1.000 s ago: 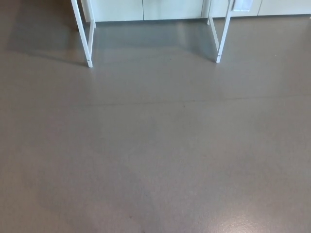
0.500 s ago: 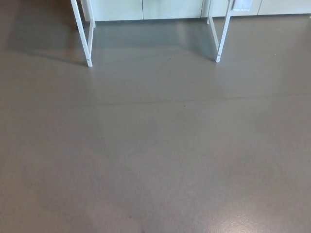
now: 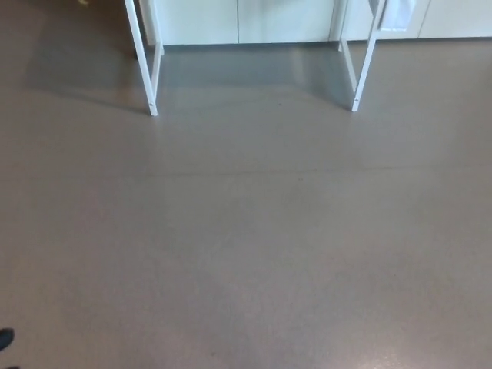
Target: The robot walks towards a desk on which a shovel is kept on the left hand side and a container is kept on the right hand side. The robot picks up the shovel using its left hand and places it in the container.
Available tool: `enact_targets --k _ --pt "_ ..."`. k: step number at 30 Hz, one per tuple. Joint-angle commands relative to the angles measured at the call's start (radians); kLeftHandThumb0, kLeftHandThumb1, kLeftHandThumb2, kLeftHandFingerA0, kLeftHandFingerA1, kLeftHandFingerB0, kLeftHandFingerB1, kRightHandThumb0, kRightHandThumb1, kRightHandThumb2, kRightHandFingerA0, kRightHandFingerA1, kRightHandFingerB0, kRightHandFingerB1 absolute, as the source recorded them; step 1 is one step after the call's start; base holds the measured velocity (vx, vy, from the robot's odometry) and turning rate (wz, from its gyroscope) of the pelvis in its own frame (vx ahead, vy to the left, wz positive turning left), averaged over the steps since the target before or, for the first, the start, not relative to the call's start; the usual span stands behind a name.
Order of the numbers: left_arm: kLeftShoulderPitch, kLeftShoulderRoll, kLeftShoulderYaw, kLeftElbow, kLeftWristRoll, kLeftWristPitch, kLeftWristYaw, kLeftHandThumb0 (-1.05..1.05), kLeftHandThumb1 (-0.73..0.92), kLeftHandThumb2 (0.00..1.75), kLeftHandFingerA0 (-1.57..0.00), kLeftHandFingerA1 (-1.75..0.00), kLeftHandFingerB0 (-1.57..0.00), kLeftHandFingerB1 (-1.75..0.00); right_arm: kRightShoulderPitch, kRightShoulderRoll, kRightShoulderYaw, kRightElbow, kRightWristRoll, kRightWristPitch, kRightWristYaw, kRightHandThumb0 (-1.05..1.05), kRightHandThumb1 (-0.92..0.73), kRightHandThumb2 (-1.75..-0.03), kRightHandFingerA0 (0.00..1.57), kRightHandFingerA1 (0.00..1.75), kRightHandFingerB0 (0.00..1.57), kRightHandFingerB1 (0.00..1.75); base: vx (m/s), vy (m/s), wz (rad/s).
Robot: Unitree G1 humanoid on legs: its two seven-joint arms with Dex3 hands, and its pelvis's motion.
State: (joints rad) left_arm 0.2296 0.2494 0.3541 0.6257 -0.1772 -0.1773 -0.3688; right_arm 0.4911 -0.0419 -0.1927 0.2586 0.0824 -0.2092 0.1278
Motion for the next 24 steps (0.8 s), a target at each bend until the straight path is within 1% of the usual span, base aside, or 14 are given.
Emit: enact_targets --k 1,2,4,6,7,8,9,10,14,15,18,22,23,24 --pt "0.028 -0.03 -0.02 -0.108 -0.004 0.07 0.055 -0.15 0.65 0.58 -0.36 -0.48 -0.44 -0.43 0.001 0.016 0.022 -0.018 -0.011 -0.015 -0.02 -0.27 -0.83 -0.65 0.23 0.53 0.09 0.3 0.1 0.378 -0.46" --pt "0.027 -0.044 -0.027 -0.129 -0.004 0.089 0.067 -0.16 0.66 0.59 -0.35 -0.48 -0.44 -0.43 -0.003 0.022 0.026 -0.035 -0.008 0.001 -0.025 -0.27 -0.83 -0.65 0.21 0.48 0.09 0.29 0.18 0.599 -0.43" --pt "0.036 -0.066 -0.036 -0.172 -0.008 0.109 0.079 -0.16 0.67 0.59 -0.36 -0.49 -0.44 -0.43 -0.021 0.038 0.032 -0.054 -0.013 0.007 -0.046 -0.28 -0.83 -0.65 0.22 0.47 0.09 0.31 0.17 0.473 -0.12" --pt "0.038 -0.076 -0.039 -0.19 -0.012 0.117 0.087 -0.18 0.65 0.59 -0.37 -0.49 -0.45 -0.44 -0.029 0.07 0.039 -0.092 -0.013 0.032 -0.072 -0.25 -0.85 -0.65 0.23 0.45 0.09 0.31 0.12 0.183 0.04" --pt "0.041 -0.074 -0.039 -0.176 -0.005 0.097 0.087 -0.26 0.61 0.68 -0.38 -0.53 -0.43 -0.47 -0.018 0.077 0.048 -0.103 -0.027 0.029 -0.08 -0.24 -0.86 -0.65 0.23 0.46 0.09 0.31 0.13 0.118 0.01" --pt "0.023 -0.073 -0.035 -0.143 -0.009 0.095 0.087 -0.27 0.61 0.68 -0.38 -0.52 -0.44 -0.47 -0.021 0.075 0.056 -0.092 -0.05 0.013 -0.089 -0.25 -0.87 -0.65 0.24 0.46 0.09 0.34 0.13 0.079 0.08" --pt "0.019 -0.072 -0.031 -0.133 -0.016 0.094 0.082 -0.19 0.66 0.59 -0.38 -0.49 -0.44 -0.43 -0.023 0.069 0.06 -0.059 -0.067 -0.017 -0.093 -0.29 -0.85 -0.65 0.24 0.47 0.1 0.35 0.16 0.037 0.02" --pt "0.015 -0.072 -0.028 -0.123 -0.021 0.092 0.078 -0.18 0.66 0.59 -0.37 -0.5 -0.44 -0.44 -0.022 0.065 0.063 -0.039 -0.075 -0.035 -0.094 -0.32 -0.85 -0.65 0.25 0.48 0.1 0.35 0.14 0.022 0.06" --pt "-0.026 -0.043 -0.018 -0.031 -0.031 0.077 0.04 -0.19 0.64 0.58 -0.37 -0.5 -0.43 -0.44 -0.012 0.032 0.082 0.02 -0.117 -0.065 -0.095 -0.38 -0.84 -0.64 0.25 0.49 0.13 0.37 0.12 -0.055 0.13" --pt "-0.036 -0.042 -0.017 -0.011 -0.03 0.068 0.042 -0.19 0.63 0.58 -0.37 -0.5 -0.43 -0.44 -0.007 0.03 0.081 0.018 -0.11 -0.069 -0.091 -0.35 -0.84 -0.64 0.25 0.49 0.13 0.37 0.14 -0.128 0.09" --pt "-0.048 -0.045 -0.012 0.016 -0.046 0.065 0.028 -0.18 0.63 0.58 -0.38 -0.51 -0.43 -0.45 -0.009 0.033 0.074 0.029 -0.078 -0.07 -0.076 -0.37 -0.84 -0.65 0.24 0.5 0.11 0.36 0.14 -0.17 0.1" --pt "-0.031 -0.071 -0.009 0.004 -0.056 0.061 0.035 -0.17 0.64 0.58 -0.36 -0.49 -0.45 -0.45 0.0 0.043 0.093 0.019 -0.091 -0.049 -0.094 -0.41 -0.85 -0.65 0.2 0.49 0.11 0.36 0.12 -0.299 0.16" --pt "-0.032 -0.081 -0.012 -0.009 -0.057 0.065 0.043 -0.14 0.44 0.9 -0.28 -0.58 -0.36 -0.59 -0.015 0.047 0.096 0.02 -0.088 -0.044 -0.098 -0.41 -0.85 -0.65 0.21 0.49 0.1 0.35 0.07 -0.097 0.03" --pt "-0.034 -0.088 -0.014 -0.029 -0.059 0.074 0.05 -0.13 0.46 0.91 -0.26 -0.58 -0.34 -0.59 -0.033 0.056 0.102 0.017 -0.09 -0.036 -0.109 -0.39 -0.84 -0.65 0.23 0.49 0.1 0.35 0.08 -0.086 -0.07"
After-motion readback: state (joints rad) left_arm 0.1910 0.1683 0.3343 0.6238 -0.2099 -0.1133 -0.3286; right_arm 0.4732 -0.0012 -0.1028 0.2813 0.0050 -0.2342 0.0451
